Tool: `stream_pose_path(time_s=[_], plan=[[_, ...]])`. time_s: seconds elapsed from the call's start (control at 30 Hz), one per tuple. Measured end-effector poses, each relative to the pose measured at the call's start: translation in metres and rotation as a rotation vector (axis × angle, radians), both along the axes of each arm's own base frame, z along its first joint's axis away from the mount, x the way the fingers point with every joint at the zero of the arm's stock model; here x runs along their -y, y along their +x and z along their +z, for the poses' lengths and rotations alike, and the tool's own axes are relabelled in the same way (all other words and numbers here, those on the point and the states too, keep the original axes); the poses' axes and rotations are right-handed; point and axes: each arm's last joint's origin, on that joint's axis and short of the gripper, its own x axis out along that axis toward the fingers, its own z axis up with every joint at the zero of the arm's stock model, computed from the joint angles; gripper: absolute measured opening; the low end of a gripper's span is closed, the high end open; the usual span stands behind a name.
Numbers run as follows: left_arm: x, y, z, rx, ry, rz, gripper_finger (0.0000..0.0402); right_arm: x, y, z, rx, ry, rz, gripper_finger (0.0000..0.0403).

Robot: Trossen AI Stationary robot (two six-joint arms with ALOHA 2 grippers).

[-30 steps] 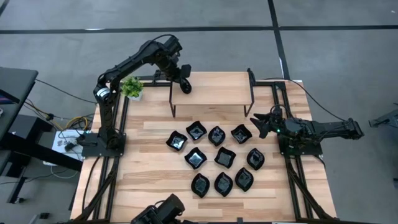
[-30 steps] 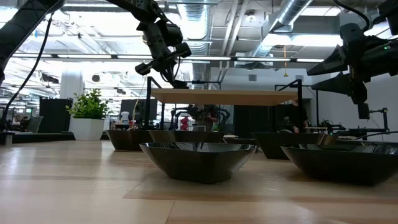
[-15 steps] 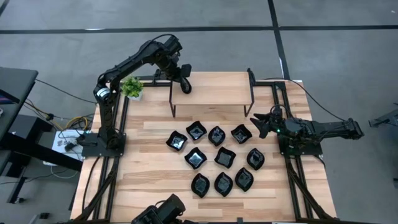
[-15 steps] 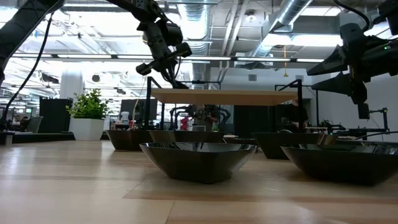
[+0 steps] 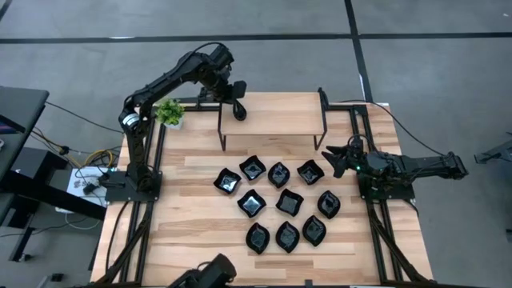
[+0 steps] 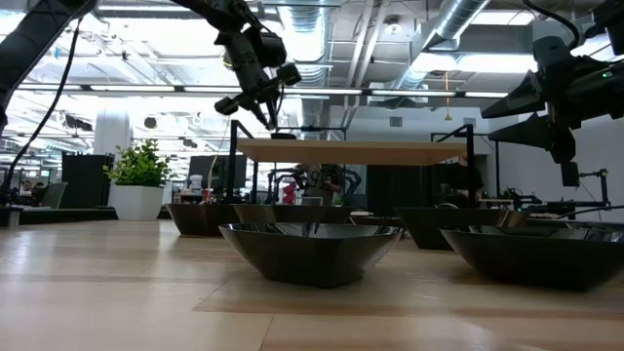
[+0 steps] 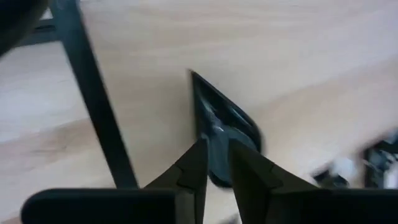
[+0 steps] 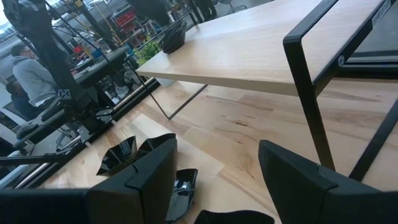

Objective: Pick & Place Mini shaped plates
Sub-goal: Put the distorted square plate on the shelf

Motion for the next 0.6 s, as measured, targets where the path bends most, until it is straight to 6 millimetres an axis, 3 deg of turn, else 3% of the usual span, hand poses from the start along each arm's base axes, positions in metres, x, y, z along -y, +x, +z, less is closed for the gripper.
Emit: stream_pose_path(time_s=[0.17,0.43,0.6], plan=[[0.039,0.007,0.027,0.059,0.036,-0.094,0.0066,0.000,0.000,0.000,0.000,0.000,0.000,0.0221],[0.134,0.020,0.066,0.076,0.288,-0.426,0.0066,0.000,0.000,0.001,0.011,0.003,0.003,0.0221],[0.184,0.021,0.081,0.091,0.376,-0.510,0.0066,0.000,0.001,0.005,0.053,0.006,0.003,0.0221]])
